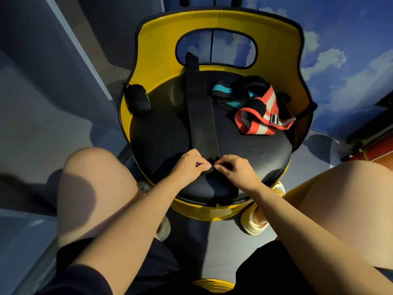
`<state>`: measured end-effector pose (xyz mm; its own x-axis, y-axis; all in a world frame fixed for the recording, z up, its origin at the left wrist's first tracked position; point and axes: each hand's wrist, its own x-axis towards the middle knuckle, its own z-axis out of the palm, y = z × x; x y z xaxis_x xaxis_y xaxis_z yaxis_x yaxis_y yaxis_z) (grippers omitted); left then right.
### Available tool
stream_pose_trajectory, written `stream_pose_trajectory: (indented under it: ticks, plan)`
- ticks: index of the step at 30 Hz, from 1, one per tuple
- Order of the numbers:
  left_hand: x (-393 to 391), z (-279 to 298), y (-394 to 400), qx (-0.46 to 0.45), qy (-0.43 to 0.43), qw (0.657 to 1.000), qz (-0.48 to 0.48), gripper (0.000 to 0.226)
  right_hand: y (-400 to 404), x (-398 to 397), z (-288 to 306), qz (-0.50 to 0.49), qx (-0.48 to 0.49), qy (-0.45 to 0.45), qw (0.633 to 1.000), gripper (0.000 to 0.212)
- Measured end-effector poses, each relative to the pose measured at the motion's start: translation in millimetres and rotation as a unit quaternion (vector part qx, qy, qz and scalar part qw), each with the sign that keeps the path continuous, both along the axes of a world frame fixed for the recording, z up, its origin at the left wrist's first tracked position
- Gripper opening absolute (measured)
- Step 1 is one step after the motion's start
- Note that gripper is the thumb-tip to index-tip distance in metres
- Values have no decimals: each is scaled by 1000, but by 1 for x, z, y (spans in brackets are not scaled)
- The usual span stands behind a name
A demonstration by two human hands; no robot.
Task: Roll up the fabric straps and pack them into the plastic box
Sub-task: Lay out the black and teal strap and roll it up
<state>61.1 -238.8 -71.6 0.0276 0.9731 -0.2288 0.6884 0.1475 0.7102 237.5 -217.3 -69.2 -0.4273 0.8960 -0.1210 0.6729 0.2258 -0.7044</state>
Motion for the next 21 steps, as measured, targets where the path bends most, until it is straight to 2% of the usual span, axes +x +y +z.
stream_pose_trajectory:
  ticks: [3,6,9,12,15,18,21]
  plan:
    - [3,2,0,22,30,999,15,14,5,-5,-1,-42,-33,6,999,15]
    - [5,3,-3,59,100,993,-3,15,10,-8,-3,-65,-62,2,996,16]
    - [3,-1,-8,122,181,975,-44,24,14,-10,-4,-86,-84,4,993,15]
    - [1,-3,-16,181,208,959,-60,25,16,-13,-6,-110,-103,20,988,13]
    - [-2,-6,-20,183,267,942,-87,30,18,-13,-8,-114,-98,22,988,14]
    - [-3,-5,-19,144,300,937,-103,35,16,-12,-11,-115,-60,22,991,14]
    - [-3,-2,-14,114,263,954,-83,34,11,-11,-15,-61,77,5,995,10]
